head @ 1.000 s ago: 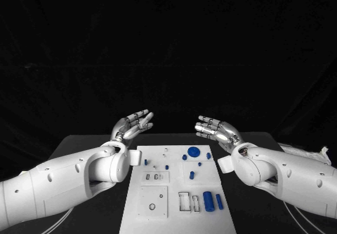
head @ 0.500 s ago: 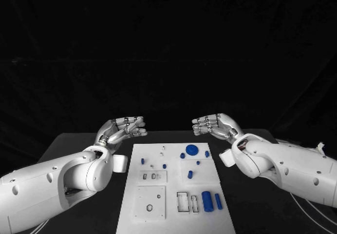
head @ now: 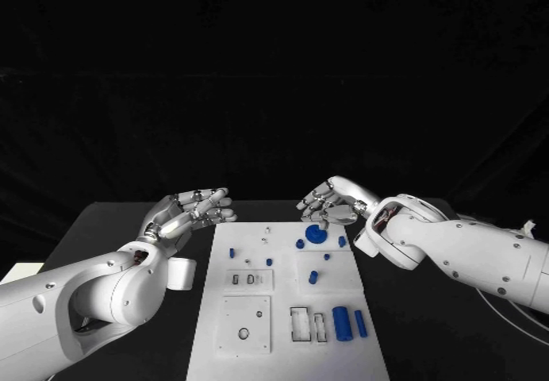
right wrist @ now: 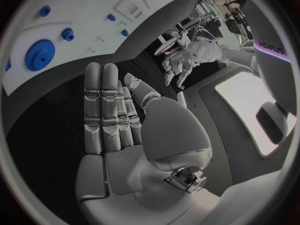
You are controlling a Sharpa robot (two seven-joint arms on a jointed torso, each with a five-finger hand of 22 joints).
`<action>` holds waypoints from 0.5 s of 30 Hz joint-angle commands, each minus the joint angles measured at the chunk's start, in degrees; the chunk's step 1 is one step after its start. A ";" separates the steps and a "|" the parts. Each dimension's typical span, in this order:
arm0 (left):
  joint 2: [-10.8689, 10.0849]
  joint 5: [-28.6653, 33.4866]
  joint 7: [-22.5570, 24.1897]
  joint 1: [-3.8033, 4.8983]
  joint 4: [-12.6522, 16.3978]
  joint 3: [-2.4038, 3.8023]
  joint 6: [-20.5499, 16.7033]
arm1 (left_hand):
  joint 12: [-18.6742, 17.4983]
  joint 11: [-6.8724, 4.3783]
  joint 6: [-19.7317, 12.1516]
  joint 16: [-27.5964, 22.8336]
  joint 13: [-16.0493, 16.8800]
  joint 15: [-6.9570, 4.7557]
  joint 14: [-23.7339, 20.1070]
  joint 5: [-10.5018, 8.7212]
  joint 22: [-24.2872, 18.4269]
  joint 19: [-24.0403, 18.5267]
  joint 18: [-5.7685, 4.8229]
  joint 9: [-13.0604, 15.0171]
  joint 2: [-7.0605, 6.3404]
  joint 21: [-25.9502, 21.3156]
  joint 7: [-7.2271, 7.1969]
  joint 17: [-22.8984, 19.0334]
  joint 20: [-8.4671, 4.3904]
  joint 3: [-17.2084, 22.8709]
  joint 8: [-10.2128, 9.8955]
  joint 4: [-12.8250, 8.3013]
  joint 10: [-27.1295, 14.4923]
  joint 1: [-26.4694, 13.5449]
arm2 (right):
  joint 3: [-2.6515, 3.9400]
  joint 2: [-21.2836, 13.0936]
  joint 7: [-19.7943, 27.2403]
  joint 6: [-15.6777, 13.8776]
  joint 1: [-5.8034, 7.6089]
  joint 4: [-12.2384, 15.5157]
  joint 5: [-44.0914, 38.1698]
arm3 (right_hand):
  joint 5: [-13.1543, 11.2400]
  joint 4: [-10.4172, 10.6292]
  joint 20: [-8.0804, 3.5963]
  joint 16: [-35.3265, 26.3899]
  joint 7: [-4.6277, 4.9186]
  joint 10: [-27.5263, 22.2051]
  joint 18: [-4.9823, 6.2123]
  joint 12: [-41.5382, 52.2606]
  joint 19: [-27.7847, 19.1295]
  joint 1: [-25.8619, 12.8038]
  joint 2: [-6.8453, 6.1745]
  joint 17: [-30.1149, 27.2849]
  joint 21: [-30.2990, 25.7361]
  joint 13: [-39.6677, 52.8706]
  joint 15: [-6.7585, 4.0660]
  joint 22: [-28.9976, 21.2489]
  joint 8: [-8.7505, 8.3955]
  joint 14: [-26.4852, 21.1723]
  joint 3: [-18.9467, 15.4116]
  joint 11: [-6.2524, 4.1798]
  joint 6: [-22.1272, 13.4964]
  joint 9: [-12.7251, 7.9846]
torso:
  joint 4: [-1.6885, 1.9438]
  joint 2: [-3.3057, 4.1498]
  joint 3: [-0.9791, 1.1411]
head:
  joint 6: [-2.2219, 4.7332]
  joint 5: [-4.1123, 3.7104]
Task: Assemble the parts on the task board
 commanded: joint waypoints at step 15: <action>-0.48 1.80 -0.44 0.72 1.84 0.27 2.62 | -1.27 0.60 0.05 -1.16 -0.09 0.52 -0.17 -0.38 -0.62 0.35 0.16 -0.11 0.18 -1.04 0.45 0.25 0.46 -1.13 -1.00 0.07 -0.17 -1.09 | 0.11 0.48 -16.88 9.25 1.96 1.69 -34.83 | -2.73 2.61 0.47 31.14 -0.63 -4.69 -2.05 -0.34 5.10 -2.79 -3.56 28.54 26.75 -0.07 0.29 29.52 -0.77 2.85 3.42 -0.08 0.06 0.09 | 1.68 3.09 -0.06 | 0.33 -1.05</action>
